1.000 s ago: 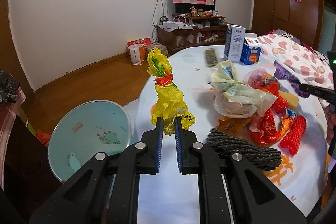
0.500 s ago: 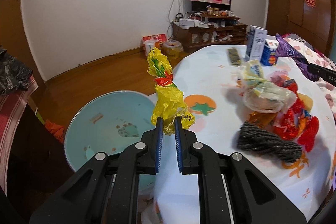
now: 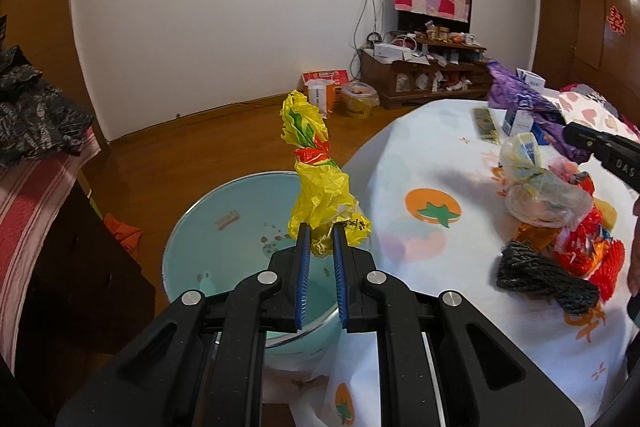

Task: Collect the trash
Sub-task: 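Carry the yellow wrapper in the left gripper over the teal bin while the right carries the purple wrapper there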

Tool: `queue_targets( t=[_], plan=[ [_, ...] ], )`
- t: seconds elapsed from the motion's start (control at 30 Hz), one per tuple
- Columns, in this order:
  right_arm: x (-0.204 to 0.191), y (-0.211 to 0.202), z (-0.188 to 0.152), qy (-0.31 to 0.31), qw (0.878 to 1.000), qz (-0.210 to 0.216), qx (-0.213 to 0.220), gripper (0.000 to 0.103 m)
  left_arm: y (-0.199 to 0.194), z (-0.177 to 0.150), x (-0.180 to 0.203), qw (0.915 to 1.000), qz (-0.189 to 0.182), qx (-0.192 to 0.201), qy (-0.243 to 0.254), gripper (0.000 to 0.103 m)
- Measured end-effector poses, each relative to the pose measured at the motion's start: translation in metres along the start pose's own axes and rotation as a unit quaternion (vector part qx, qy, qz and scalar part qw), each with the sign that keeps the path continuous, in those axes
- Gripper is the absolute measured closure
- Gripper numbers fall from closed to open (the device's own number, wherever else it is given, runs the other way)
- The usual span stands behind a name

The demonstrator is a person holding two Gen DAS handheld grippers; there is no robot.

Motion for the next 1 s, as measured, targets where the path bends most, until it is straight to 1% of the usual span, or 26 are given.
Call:
queue_targets(
  t=[0.13, 0.43, 0.8, 1.0],
  plan=[
    [-0.026, 0.014, 0.005, -0.017, 1.0, 0.022, 0.0, 0.097, -0.008, 0.001, -0.009, 0.9999, 0.007, 0.009, -0.009, 0.091],
    [-0.068, 0.033, 0.008, -0.04, 0.997, 0.061, -0.001, 0.097, -0.02, 0.001, -0.021, 0.9993, 0.028, 0.022, -0.007, 0.091],
    [-0.118, 0.046, 0.01, -0.074, 0.992, 0.1, 0.001, 0.097, -0.024, -0.004, -0.048, 0.9977, 0.062, 0.019, -0.02, 0.091],
    [-0.133, 0.051, 0.01, -0.085, 0.99, 0.113, 0.0, 0.097, -0.022, -0.01, -0.061, 0.9964, 0.078, 0.011, -0.031, 0.091]
  ],
)
Point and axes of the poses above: each gripper's, at about its wrist camera, not at the fingertips, and y roughly the way its jaws point, x to its right, z to its top, the point moved 4 cm from there along y, roughly the way its jaws point, and after that the axes turned 3 degrees about x, right-handed, at the moved point
